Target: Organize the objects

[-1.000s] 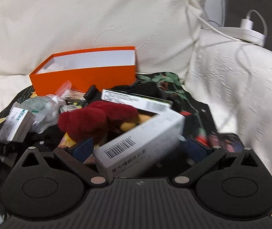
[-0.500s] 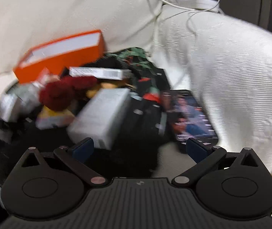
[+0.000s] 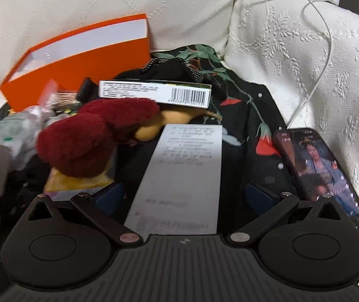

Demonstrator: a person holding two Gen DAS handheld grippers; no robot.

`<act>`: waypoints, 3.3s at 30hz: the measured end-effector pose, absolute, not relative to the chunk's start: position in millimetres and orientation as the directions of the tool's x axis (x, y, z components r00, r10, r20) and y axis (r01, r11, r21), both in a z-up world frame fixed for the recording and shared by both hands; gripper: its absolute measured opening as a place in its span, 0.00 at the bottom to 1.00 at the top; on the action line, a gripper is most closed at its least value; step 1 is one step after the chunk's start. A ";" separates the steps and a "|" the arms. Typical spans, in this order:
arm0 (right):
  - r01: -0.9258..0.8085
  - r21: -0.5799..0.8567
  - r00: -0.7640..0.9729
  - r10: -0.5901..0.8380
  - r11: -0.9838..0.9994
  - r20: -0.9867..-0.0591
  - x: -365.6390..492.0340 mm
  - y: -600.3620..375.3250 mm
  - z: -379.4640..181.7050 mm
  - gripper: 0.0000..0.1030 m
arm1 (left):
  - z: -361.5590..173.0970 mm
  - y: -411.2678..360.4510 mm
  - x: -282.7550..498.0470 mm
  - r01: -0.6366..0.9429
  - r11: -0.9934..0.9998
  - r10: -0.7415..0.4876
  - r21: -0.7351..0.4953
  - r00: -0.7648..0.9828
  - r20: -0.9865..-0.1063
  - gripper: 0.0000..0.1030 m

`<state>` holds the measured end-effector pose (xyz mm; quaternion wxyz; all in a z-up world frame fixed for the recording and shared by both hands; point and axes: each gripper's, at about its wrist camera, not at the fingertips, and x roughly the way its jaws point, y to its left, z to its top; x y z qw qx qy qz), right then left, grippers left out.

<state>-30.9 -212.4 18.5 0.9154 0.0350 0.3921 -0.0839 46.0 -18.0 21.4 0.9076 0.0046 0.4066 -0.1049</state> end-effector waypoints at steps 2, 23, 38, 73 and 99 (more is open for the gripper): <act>0.188 -0.003 0.671 -0.131 0.982 -0.730 -23.7 -215.3 14.2 1.00 | 18.9 -27.4 48.8 0.208 0.978 -0.161 -0.031 0.648 -0.745 1.00; 0.077 0.065 0.763 -0.017 0.995 -0.646 -79.5 -224.4 23.9 0.69 | 41.2 -29.0 19.7 0.215 0.976 -0.158 0.017 0.765 -0.624 1.00; 0.001 -0.036 0.710 -0.026 0.999 -0.704 -78.9 -202.6 19.3 0.89 | 38.2 -23.8 19.0 0.194 0.981 -0.143 0.011 0.761 -0.633 1.00; -0.155 0.098 0.868 0.183 0.983 -0.462 -141.2 -189.6 49.8 0.66 | 71.3 -13.9 5.9 0.153 0.988 -0.145 -0.026 0.852 -0.504 1.00; -0.140 0.416 0.792 0.354 0.899 -0.497 175.6 -215.4 115.1 0.67 | 110.0 -59.0 314.0 0.111 0.984 -0.175 -0.137 0.702 -0.691 1.00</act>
